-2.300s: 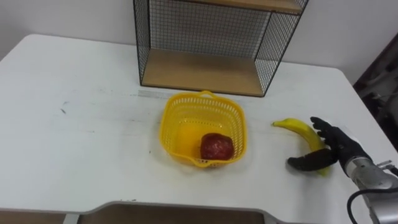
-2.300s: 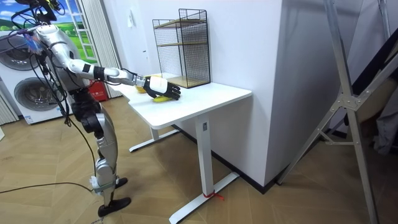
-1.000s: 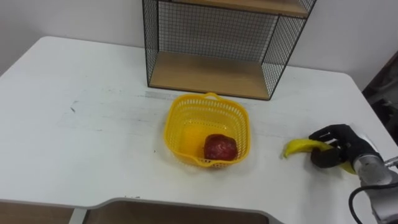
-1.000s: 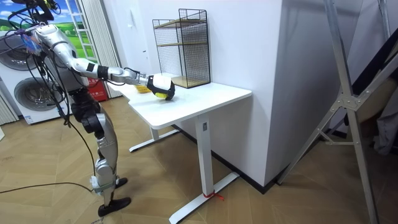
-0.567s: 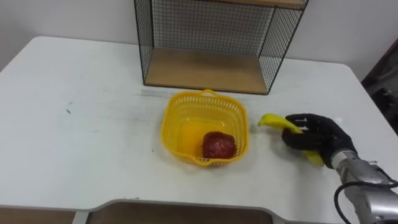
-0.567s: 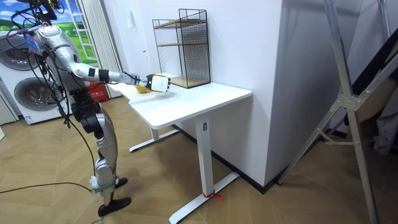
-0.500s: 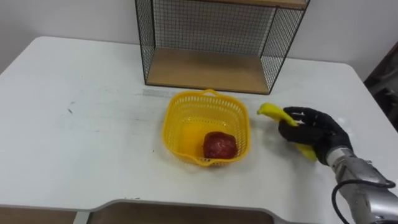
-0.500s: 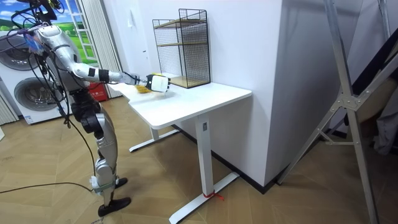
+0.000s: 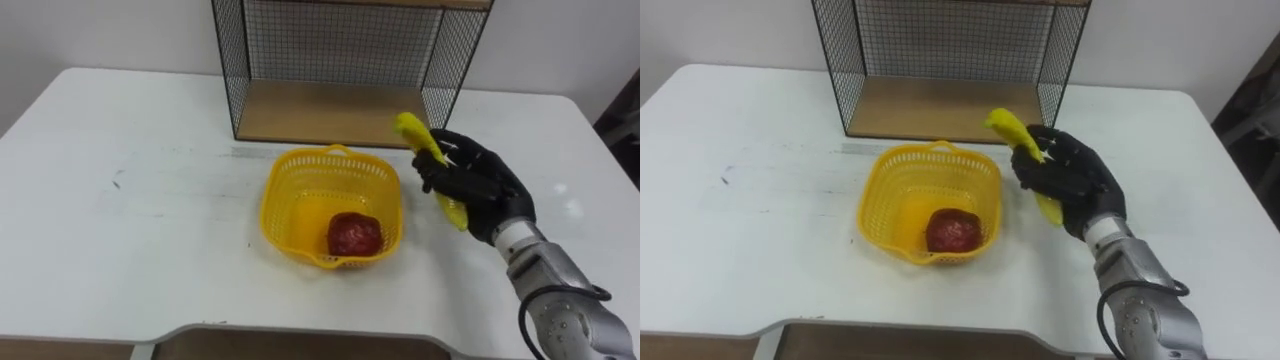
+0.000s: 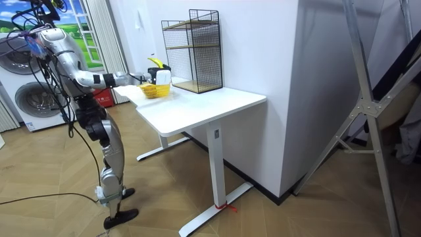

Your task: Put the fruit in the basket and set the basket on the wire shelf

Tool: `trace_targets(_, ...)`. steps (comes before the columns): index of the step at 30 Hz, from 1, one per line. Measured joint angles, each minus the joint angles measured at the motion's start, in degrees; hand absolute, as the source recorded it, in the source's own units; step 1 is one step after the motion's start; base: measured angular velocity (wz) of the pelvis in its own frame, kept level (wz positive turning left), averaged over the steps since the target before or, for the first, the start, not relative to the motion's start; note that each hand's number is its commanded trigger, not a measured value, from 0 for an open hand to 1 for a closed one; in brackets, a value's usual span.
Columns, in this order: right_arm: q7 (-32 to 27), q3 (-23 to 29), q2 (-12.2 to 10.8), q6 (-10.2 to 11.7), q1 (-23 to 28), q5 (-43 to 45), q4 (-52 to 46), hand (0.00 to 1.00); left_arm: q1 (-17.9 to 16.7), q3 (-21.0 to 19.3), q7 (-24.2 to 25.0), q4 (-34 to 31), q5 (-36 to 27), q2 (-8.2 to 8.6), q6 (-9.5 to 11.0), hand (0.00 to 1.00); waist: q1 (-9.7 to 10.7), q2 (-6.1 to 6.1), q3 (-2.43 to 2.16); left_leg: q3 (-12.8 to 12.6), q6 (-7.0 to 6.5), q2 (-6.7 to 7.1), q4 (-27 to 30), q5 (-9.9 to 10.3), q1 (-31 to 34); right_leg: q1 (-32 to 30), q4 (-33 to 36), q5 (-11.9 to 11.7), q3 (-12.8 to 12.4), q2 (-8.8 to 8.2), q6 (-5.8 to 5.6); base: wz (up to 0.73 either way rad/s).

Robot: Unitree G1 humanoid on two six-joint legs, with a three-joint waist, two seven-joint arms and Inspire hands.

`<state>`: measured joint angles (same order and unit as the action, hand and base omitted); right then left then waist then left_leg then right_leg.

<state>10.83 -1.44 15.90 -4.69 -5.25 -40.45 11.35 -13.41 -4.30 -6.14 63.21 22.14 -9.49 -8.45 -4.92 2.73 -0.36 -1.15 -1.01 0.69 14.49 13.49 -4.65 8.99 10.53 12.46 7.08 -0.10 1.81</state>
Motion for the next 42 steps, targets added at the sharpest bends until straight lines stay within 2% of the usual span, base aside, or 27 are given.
trace_targets(6, 0.7, 0.0, 0.0, 0.0, -0.2, 1.3, -4.8, 1.00, -0.7, 0.1, 0.1, -0.5, 0.0, 0.00, 0.0, 0.00, -0.1, 0.55, 0.03, 0.3, -0.02, 0.04, -0.1, 0.0, 0.2, 0.1, -0.5, 0.0, 0.3, 0.05, -0.02, 0.03)
trace_targets(9, 1.0, -0.1, 0.0, 0.0, -0.4, 7.0, -5.7, 1.00, -1.3, 0.2, 0.1, -0.5, 0.0, 0.00, 0.0, 0.00, -0.2, 1.03, -0.10, -0.1, -0.02, -0.01, -0.1, 0.0, 0.0, -0.1, -0.7, 0.0, -0.7, 0.23, 0.00, -0.06)
trace_targets(14, 2.2, -1.8, 0.1, 0.0, -0.7, 17.1, -8.4, 1.00, -1.1, 0.2, 0.0, -0.4, -0.1, -0.02, 0.3, 0.00, -0.2, 1.60, -0.20, -0.5, -0.03, -0.05, -0.3, 0.0, 0.8, -1.2, -0.3, 0.0, -0.9, 0.23, -0.02, -0.05)
trace_targets(15, 2.6, -1.8, 0.3, 0.0, -1.0, 19.1, -9.2, 0.66, -1.0, 0.2, 0.0, -0.5, -0.1, -0.02, 0.4, 0.00, -0.2, 1.60, -0.19, -0.5, -0.03, -0.08, -0.2, 0.0, 1.1, -1.7, 0.1, 0.0, -0.9, 0.21, -0.02, 0.00)
trace_targets(16, 2.6, -1.8, 0.3, 0.0, -1.1, 20.0, -9.6, 0.55, -0.8, 0.2, 0.0, -0.6, -0.1, -0.03, 0.5, 0.00, -0.2, 1.54, -0.10, -0.5, -0.03, -0.06, -0.2, 0.0, 1.1, -1.8, 0.1, 0.0, -0.9, 0.20, -0.02, 0.00)
trace_targets(17, 2.8, -1.8, 0.3, 0.0, -1.5, 21.3, -10.1, 0.00, -0.6, 0.2, 0.0, -0.6, -0.1, -0.06, 0.8, 0.00, -0.2, 1.42, 0.08, -0.5, -0.03, -0.06, -0.2, 0.0, 1.1, -1.8, 0.1, 0.0, -0.9, 0.18, -0.02, 0.00)
trace_targets(20, 3.2, -1.8, 0.3, 0.0, -2.4, 24.7, -10.7, 0.00, -0.3, 0.2, 0.1, -0.6, -0.1, -0.10, 1.4, 0.00, -0.4, 1.61, 0.13, -0.5, -0.04, -0.07, -0.6, 0.0, 1.1, -1.7, 0.1, 0.0, -0.8, 0.19, -0.02, 0.00)
trace_targets(27, 5.6, -2.4, 0.2, 0.0, -2.4, 26.3, -12.1, 0.00, 0.2, 0.2, 0.1, -0.3, -0.1, -0.13, 1.3, 0.00, -1.0, 2.57, 0.80, -0.5, -0.05, -0.07, -0.6, -0.1, 1.1, -1.7, 0.1, 0.0, -0.6, 0.15, -0.02, 0.00)
trace_targets(35, 7.3, -3.3, 0.2, -0.1, -2.4, 27.5, -12.1, 0.00, 0.4, 0.3, 0.4, -0.3, -0.1, -0.17, 1.3, 0.00, -1.9, 2.91, 0.63, -0.3, -0.05, -0.06, -0.6, -0.1, 1.2, -1.7, 0.1, 0.0, -0.4, 0.10, -0.03, 0.00)
trace_targets(42, 8.4, -4.1, 0.1, -0.4, -2.4, 29.2, -12.3, 0.00, 0.5, 0.2, 0.4, -0.4, -0.1, -0.21, 1.0, 0.00, -1.9, 2.23, 0.61, -0.2, -0.05, -0.07, -0.3, -0.1, 1.3, -1.6, 0.1, 0.0, 0.1, 0.06, -0.03, 0.00)
